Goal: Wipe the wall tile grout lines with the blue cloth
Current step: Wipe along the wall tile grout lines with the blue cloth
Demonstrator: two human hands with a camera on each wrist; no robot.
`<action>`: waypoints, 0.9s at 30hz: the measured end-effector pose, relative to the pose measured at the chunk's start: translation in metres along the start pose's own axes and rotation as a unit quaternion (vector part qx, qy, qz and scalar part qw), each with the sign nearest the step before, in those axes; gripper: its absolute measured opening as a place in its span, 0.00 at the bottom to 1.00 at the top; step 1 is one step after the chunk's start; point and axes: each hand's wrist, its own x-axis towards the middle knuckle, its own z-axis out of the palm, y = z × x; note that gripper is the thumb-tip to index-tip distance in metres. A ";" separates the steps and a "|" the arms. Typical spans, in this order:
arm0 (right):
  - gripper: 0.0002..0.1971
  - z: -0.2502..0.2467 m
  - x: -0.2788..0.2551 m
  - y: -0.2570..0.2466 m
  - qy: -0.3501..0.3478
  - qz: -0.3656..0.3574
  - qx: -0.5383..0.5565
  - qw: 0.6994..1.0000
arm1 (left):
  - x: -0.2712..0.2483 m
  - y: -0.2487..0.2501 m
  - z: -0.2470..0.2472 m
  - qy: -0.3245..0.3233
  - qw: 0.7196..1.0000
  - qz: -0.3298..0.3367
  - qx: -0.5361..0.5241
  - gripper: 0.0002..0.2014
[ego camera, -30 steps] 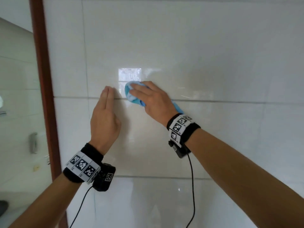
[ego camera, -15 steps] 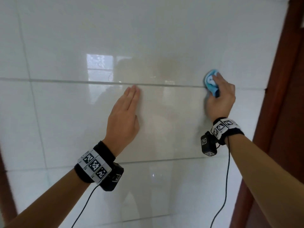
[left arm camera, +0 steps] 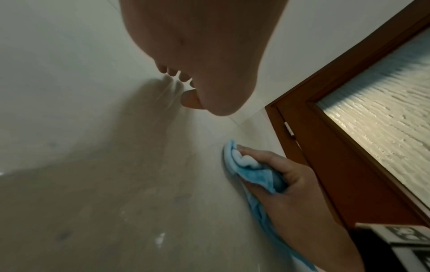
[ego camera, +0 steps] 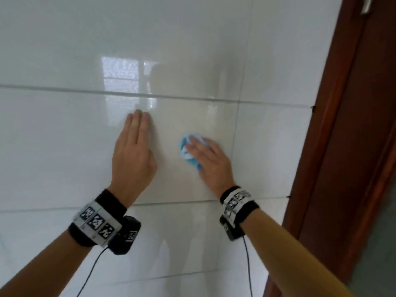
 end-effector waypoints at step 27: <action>0.25 0.014 -0.115 -0.056 -0.039 0.042 0.099 0.993 | -0.117 -0.028 0.006 -0.057 0.990 -0.117 0.056 0.41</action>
